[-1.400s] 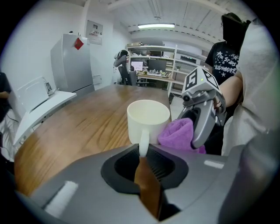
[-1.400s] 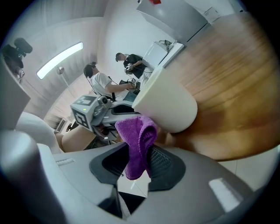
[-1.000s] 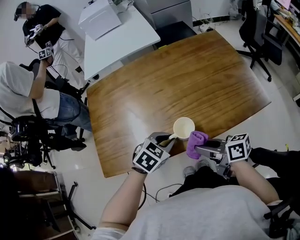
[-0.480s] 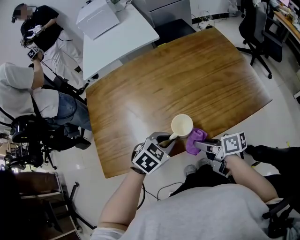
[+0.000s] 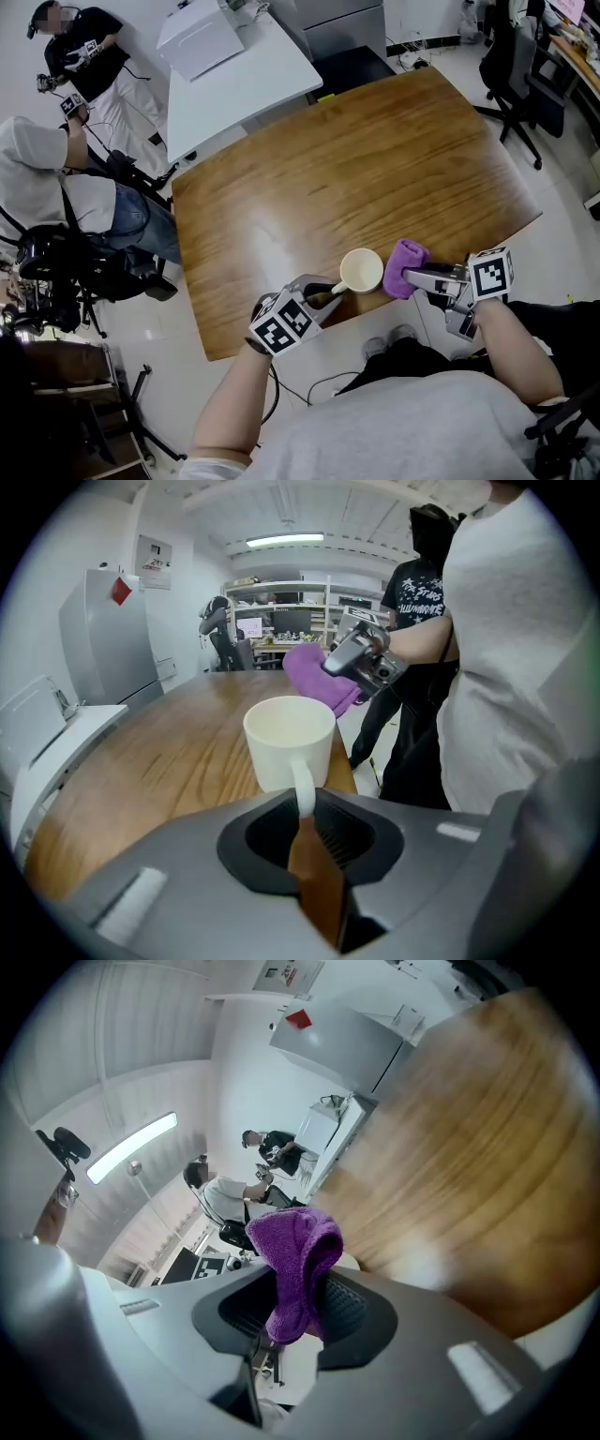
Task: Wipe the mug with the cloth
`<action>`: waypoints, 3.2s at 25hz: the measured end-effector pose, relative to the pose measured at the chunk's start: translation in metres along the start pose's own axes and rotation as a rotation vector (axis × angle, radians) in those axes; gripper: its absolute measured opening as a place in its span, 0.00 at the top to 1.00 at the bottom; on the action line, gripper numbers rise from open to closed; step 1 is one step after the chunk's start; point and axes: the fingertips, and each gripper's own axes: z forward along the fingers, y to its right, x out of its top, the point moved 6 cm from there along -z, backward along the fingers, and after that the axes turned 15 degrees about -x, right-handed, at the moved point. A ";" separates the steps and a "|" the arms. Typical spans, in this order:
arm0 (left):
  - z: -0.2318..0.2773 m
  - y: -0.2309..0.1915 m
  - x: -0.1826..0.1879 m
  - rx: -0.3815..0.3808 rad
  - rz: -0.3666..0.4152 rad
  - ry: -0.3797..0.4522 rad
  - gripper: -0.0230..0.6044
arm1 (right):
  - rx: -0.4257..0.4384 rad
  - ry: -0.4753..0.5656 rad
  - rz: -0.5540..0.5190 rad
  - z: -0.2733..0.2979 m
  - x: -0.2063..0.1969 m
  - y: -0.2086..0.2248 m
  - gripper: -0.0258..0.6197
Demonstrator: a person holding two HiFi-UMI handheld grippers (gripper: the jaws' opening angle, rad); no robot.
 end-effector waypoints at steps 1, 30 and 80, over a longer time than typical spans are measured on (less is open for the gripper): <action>-0.002 0.001 -0.002 -0.013 0.008 0.001 0.88 | 0.003 -0.022 -0.013 0.003 0.001 -0.002 0.77; -0.020 -0.012 -0.020 -0.015 0.038 -0.012 0.88 | 0.024 -0.291 -0.278 0.052 0.040 -0.001 0.77; -0.032 -0.069 -0.031 0.183 -0.052 0.134 0.92 | 0.004 -0.293 -0.287 0.167 0.043 0.005 0.77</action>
